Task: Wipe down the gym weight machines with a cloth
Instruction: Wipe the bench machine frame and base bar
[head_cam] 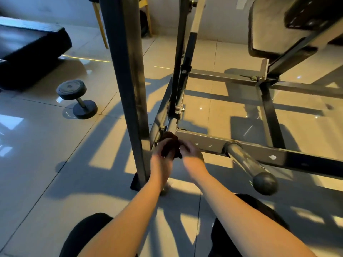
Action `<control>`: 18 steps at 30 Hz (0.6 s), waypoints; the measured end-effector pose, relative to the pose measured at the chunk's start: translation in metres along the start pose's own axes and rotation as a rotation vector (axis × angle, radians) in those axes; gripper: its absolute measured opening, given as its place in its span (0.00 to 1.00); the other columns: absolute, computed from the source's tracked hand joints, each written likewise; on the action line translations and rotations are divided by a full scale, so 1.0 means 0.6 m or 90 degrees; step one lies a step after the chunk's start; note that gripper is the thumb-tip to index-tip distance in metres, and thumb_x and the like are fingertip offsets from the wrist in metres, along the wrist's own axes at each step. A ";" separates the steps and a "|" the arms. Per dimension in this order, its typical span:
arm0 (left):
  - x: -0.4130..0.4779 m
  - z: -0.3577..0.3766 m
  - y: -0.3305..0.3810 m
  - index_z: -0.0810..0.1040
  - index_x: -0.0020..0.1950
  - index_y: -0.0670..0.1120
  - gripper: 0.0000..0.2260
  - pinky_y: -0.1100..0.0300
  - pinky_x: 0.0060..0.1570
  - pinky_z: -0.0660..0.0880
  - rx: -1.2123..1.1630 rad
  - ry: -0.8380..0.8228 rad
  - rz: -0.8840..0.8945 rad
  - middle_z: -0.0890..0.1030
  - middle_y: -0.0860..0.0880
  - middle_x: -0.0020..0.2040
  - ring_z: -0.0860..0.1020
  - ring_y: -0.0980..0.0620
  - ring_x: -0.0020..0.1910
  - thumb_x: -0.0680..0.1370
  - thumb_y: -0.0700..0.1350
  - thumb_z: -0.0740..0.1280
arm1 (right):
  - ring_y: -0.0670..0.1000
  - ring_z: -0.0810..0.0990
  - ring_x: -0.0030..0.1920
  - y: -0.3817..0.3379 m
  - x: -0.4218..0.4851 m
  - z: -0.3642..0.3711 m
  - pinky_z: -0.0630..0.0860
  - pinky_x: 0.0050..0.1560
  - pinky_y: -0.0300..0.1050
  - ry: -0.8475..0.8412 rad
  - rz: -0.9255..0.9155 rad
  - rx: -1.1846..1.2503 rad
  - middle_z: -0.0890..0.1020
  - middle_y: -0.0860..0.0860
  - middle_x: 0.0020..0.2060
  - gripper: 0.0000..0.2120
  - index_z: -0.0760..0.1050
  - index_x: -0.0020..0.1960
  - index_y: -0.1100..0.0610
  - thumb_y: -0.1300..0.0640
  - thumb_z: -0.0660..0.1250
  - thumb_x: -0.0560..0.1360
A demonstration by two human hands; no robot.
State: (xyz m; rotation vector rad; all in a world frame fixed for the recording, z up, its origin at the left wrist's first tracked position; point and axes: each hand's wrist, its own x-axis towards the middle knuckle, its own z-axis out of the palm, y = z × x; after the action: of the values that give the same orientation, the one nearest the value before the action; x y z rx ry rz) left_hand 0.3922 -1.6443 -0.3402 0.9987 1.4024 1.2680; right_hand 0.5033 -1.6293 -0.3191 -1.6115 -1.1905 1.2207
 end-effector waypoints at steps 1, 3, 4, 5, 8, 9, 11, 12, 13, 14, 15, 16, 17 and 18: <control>0.012 0.005 -0.004 0.79 0.63 0.60 0.13 0.47 0.65 0.76 0.047 0.007 0.040 0.81 0.48 0.64 0.78 0.47 0.65 0.81 0.45 0.66 | 0.53 0.79 0.61 0.004 0.009 -0.015 0.72 0.54 0.40 0.029 -0.023 -0.061 0.82 0.49 0.58 0.13 0.79 0.62 0.48 0.59 0.61 0.83; 0.042 0.020 -0.024 0.77 0.65 0.62 0.15 0.44 0.64 0.76 0.192 -0.018 0.156 0.77 0.50 0.69 0.77 0.48 0.67 0.79 0.50 0.66 | 0.53 0.77 0.66 0.017 0.027 -0.043 0.69 0.57 0.38 0.077 -0.050 -0.170 0.80 0.51 0.65 0.14 0.78 0.66 0.52 0.60 0.61 0.83; 0.053 0.033 -0.032 0.76 0.68 0.58 0.16 0.43 0.64 0.75 0.283 -0.047 0.201 0.74 0.49 0.72 0.75 0.46 0.69 0.80 0.48 0.66 | 0.53 0.73 0.70 0.027 0.035 -0.055 0.67 0.62 0.38 0.087 -0.056 -0.212 0.77 0.52 0.69 0.16 0.77 0.68 0.54 0.60 0.60 0.83; 0.061 0.047 -0.044 0.76 0.70 0.54 0.17 0.44 0.64 0.75 0.373 -0.058 0.223 0.72 0.47 0.74 0.73 0.44 0.70 0.81 0.45 0.66 | 0.52 0.67 0.75 0.037 0.040 -0.067 0.64 0.67 0.39 0.095 -0.056 -0.243 0.74 0.52 0.73 0.17 0.75 0.71 0.54 0.60 0.60 0.83; 0.065 0.090 -0.071 0.79 0.66 0.46 0.14 0.48 0.60 0.74 0.520 -0.070 0.278 0.75 0.43 0.71 0.72 0.40 0.70 0.81 0.39 0.67 | 0.51 0.57 0.80 0.067 0.051 -0.101 0.56 0.76 0.43 0.122 -0.054 -0.294 0.65 0.53 0.78 0.21 0.69 0.76 0.56 0.59 0.59 0.83; 0.064 0.102 -0.081 0.80 0.64 0.45 0.13 0.48 0.56 0.76 0.530 -0.082 0.296 0.78 0.40 0.67 0.76 0.38 0.66 0.80 0.39 0.68 | 0.52 0.57 0.80 0.074 0.053 -0.111 0.55 0.76 0.43 0.135 -0.058 -0.301 0.64 0.54 0.78 0.22 0.68 0.76 0.57 0.59 0.59 0.83; 0.059 0.124 -0.099 0.83 0.58 0.44 0.11 0.51 0.44 0.79 0.548 -0.115 0.336 0.82 0.39 0.54 0.82 0.36 0.53 0.77 0.37 0.72 | 0.52 0.57 0.80 0.084 0.055 -0.125 0.52 0.75 0.39 0.144 -0.050 -0.303 0.62 0.54 0.80 0.22 0.67 0.77 0.58 0.59 0.58 0.83; 0.057 0.133 -0.109 0.84 0.56 0.45 0.11 0.52 0.39 0.79 0.552 -0.150 0.372 0.83 0.41 0.49 0.83 0.37 0.48 0.75 0.36 0.74 | 0.52 0.57 0.80 0.086 0.056 -0.128 0.52 0.74 0.37 0.137 -0.046 -0.302 0.60 0.54 0.80 0.23 0.65 0.78 0.58 0.60 0.57 0.83; 0.054 0.139 -0.113 0.84 0.56 0.46 0.12 0.53 0.37 0.79 0.562 -0.185 0.419 0.84 0.43 0.49 0.83 0.38 0.47 0.74 0.36 0.74 | 0.52 0.56 0.80 0.087 0.057 -0.129 0.52 0.73 0.35 0.128 -0.045 -0.300 0.58 0.53 0.81 0.23 0.64 0.78 0.58 0.61 0.56 0.83; 0.054 0.140 -0.115 0.84 0.57 0.47 0.12 0.52 0.37 0.81 0.580 -0.213 0.460 0.84 0.44 0.51 0.83 0.38 0.48 0.75 0.38 0.72 | 0.52 0.57 0.80 0.089 0.058 -0.129 0.52 0.72 0.34 0.120 -0.045 -0.299 0.57 0.53 0.81 0.24 0.63 0.79 0.58 0.63 0.55 0.83; 0.056 0.134 -0.114 0.83 0.59 0.49 0.12 0.51 0.39 0.82 0.608 -0.227 0.498 0.84 0.46 0.53 0.83 0.39 0.50 0.77 0.40 0.68 | 0.52 0.57 0.80 0.089 0.056 -0.129 0.53 0.72 0.34 0.117 -0.044 -0.302 0.56 0.52 0.81 0.24 0.62 0.79 0.58 0.63 0.55 0.83; 0.065 0.120 -0.109 0.82 0.60 0.50 0.12 0.50 0.43 0.82 0.635 -0.226 0.537 0.84 0.47 0.55 0.82 0.40 0.53 0.79 0.41 0.66 | 0.52 0.58 0.79 0.090 0.055 -0.129 0.54 0.72 0.35 0.117 -0.043 -0.312 0.56 0.51 0.81 0.24 0.62 0.79 0.57 0.63 0.55 0.83; 0.077 0.101 -0.103 0.82 0.61 0.51 0.13 0.49 0.47 0.82 0.655 -0.223 0.562 0.84 0.47 0.57 0.82 0.40 0.55 0.79 0.41 0.66 | 0.52 0.58 0.79 0.091 0.053 -0.131 0.55 0.73 0.37 0.116 -0.045 -0.325 0.55 0.50 0.82 0.24 0.62 0.80 0.57 0.63 0.54 0.84; 0.091 0.080 -0.099 0.81 0.62 0.50 0.14 0.48 0.52 0.81 0.673 -0.211 0.568 0.83 0.47 0.59 0.80 0.41 0.58 0.79 0.40 0.66 | 0.51 0.57 0.80 0.094 0.051 -0.133 0.55 0.74 0.39 0.110 -0.048 -0.333 0.54 0.49 0.82 0.24 0.61 0.80 0.57 0.63 0.54 0.84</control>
State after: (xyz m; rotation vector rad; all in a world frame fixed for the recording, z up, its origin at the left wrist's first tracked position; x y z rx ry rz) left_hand 0.4302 -1.5890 -0.4060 2.6288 1.3694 0.7659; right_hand 0.5963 -1.6177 -0.3603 -1.9774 -1.5222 0.7341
